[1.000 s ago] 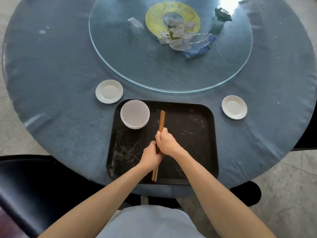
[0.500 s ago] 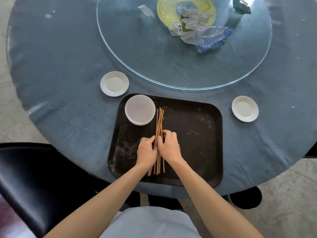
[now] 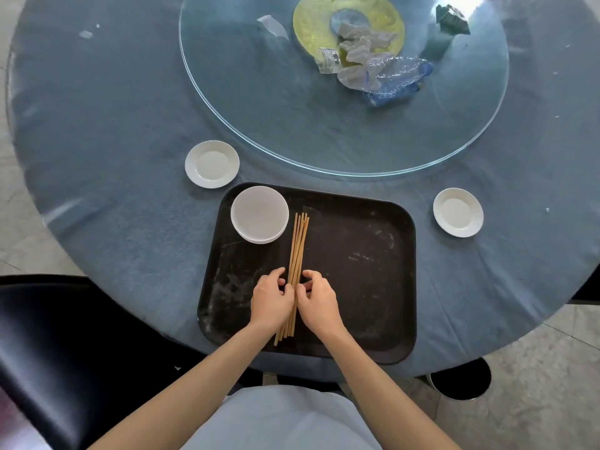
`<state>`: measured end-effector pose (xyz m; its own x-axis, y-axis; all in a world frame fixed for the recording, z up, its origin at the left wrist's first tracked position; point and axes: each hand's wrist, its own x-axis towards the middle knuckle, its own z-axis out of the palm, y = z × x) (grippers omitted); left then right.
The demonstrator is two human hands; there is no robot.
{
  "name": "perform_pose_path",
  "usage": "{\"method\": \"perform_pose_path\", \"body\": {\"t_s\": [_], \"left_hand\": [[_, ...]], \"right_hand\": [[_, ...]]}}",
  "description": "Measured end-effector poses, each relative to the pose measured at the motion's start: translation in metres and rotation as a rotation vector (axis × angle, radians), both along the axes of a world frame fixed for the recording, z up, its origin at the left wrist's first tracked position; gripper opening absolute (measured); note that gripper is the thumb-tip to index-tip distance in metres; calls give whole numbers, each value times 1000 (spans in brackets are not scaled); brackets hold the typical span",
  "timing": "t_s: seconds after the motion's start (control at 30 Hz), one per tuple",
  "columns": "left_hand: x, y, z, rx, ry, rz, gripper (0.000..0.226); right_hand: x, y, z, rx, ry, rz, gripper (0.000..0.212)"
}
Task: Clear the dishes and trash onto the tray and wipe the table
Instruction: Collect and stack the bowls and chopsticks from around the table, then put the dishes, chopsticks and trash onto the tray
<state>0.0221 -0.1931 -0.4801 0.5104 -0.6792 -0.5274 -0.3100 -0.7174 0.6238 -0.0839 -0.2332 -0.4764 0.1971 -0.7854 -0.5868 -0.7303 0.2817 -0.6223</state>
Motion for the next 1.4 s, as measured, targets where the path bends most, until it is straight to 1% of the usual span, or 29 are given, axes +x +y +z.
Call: {"method": "perform_pose_path", "body": {"t_s": [0.23,0.33,0.43,0.57,0.63,0.73,0.83,0.9,0.97,1.03,1.13,1.2,1.27,1.33,1.4], "left_hand": [[4,-1,3,13,-27,-44,43],[14,1,17,-44,-70,-97,47],[30,3,43,-117,-179,-104,53],[64,6,79,-208,-344,-88,46],[91,4,88,-225,-378,-43,43],[143,-13,86,-243,-379,69,48],[199,-45,77,-211,-315,169,45],[232,-70,70,-156,-207,225,47],[258,-89,56,-86,-44,290,51],[278,-103,36,-33,71,316,55],[292,-121,10,-72,268,422,58],[294,-132,3,-121,387,480,55],[293,-139,-2,-143,412,476,48],[293,-140,-7,-167,404,493,40],[292,-140,-9,-191,395,513,40]], "right_hand": [[-3,-10,3,-4,10,-7,44],[-4,-21,12,-39,-10,-15,43],[0,-42,29,-161,-66,-19,40],[18,-83,58,-376,-153,4,39],[33,-104,72,-419,-196,25,39],[64,-132,87,-460,-244,97,40],[105,-157,93,-448,-253,176,38],[134,-173,90,-395,-228,236,33],[163,-186,83,-256,-188,274,32],[189,-196,72,-100,-145,284,33],[221,-209,51,9,-23,348,42],[237,-216,36,77,3,297,51],[248,-221,24,160,-28,168,54],[253,-223,17,184,-49,95,42],[254,-222,11,168,-69,61,28]]}}
